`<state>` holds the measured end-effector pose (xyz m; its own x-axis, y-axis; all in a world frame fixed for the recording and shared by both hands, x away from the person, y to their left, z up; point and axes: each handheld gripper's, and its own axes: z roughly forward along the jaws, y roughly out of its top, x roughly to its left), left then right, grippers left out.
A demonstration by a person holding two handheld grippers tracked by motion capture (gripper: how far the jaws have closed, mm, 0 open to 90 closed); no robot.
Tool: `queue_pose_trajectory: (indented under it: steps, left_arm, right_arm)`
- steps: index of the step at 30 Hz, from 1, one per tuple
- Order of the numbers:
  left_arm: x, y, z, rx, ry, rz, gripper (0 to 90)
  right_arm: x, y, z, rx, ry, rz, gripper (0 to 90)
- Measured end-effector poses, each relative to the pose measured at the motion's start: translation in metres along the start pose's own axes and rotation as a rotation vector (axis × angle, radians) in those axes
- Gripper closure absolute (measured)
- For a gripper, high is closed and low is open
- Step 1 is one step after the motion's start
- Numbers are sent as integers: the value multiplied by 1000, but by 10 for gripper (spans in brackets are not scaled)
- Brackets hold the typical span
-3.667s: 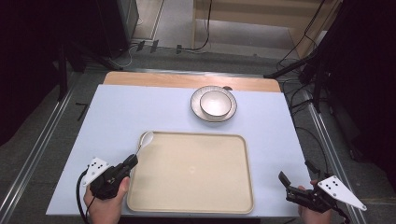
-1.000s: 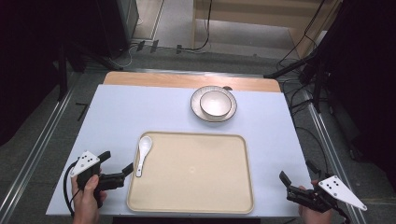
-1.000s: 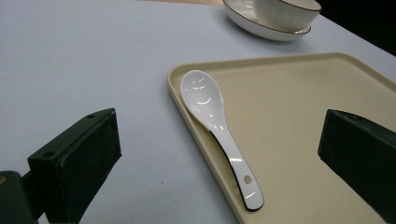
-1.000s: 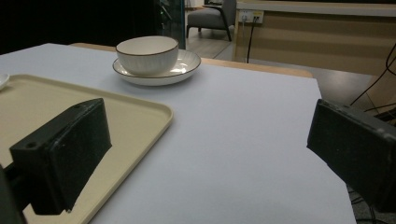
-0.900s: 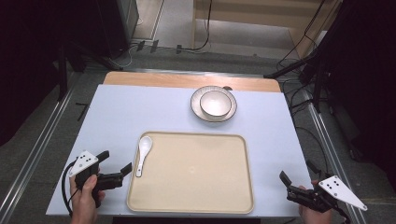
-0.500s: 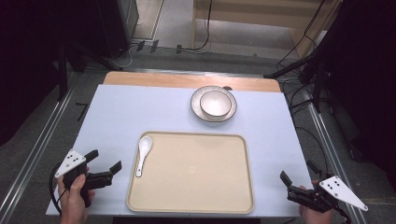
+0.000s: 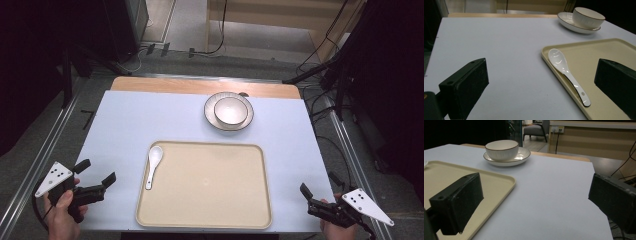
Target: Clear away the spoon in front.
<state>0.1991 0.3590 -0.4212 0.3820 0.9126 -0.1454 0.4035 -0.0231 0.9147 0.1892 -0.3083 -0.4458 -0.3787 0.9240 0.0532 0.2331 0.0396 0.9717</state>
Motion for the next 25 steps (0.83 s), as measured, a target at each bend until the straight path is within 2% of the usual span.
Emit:
queue_pose_trajectory:
  steps: [5, 9, 13, 17, 20, 22, 25]
  left_arm:
    - [10, 2, -8, -34, 40, 1, 0]
    - [20, 1, -15, -36, 65, -13, 0]
    - [24, -1, -17, -36, 73, -23, 0]
    - [21, -2, -15, -23, 66, -17, 0]
    - [16, -1, -12, -19, 85, -5, 0]
    - [13, 0, -10, -18, 82, -16, 0]
    - [6, 2, -5, 7, 77, -29, 0]
  right_arm:
    - [0, 0, 0, 1, -4, 3, 0]
    - [0, -1, 1, 5, -3, 4, 0]
    - [0, -1, 0, 4, -6, 7, 0]
    - [0, -1, 1, 4, -6, 8, 0]
    - [0, -1, 1, 4, -5, 5, 0]
    - [0, -1, 1, 3, -5, 3, 0]
    - [-1, -1, 1, 1, -6, 5, 0]
